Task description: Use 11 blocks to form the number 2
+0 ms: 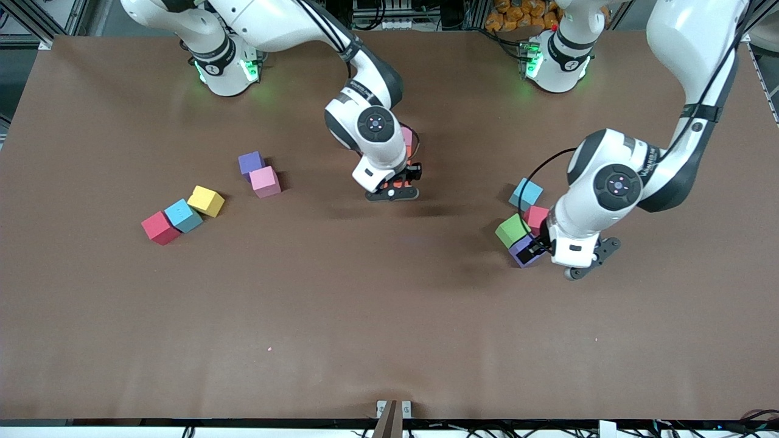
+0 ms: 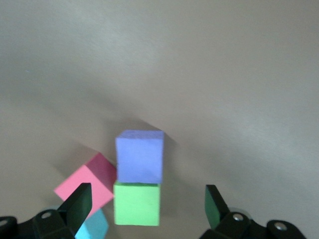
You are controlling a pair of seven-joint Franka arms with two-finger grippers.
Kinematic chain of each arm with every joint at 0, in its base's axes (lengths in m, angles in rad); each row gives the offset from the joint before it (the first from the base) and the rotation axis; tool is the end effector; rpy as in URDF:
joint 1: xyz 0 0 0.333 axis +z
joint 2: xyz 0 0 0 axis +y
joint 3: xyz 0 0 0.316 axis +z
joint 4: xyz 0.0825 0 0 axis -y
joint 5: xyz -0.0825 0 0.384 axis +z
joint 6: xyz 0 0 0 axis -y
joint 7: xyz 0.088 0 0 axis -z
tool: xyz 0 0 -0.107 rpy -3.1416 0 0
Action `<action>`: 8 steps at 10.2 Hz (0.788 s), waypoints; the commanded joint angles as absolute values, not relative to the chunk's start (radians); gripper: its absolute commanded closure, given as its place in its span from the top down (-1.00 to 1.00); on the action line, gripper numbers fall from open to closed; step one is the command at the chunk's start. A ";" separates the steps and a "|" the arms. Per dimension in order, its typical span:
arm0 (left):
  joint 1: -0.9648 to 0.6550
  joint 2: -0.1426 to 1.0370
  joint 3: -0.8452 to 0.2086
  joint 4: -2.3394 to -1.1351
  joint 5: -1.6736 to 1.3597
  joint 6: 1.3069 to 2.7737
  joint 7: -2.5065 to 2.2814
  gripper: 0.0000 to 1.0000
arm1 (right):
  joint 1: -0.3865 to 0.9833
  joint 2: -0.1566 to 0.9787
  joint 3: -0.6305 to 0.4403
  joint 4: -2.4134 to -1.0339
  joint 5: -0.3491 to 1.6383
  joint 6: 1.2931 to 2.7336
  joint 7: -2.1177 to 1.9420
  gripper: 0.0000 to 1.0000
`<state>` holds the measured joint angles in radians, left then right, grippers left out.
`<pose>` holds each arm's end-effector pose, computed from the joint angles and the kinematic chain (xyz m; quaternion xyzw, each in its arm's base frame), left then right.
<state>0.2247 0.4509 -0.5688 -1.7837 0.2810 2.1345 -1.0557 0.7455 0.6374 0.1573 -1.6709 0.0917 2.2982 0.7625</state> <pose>0.6196 -0.1767 0.3339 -0.9552 -0.2960 0.0074 0.0049 0.4300 0.5290 0.2375 -0.9964 -0.0243 0.0613 0.0527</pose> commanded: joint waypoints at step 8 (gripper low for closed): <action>0.325 0.341 -0.583 -1.943 0.308 2.103 -0.552 1.00 | 0.784 0.701 0.132 -1.646 0.063 2.299 0.790 0.10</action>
<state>0.2769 0.3837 -0.5713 -1.8982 0.2941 2.1083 -0.7137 0.7651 0.6841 0.1425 -1.6704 0.0779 2.2997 0.7627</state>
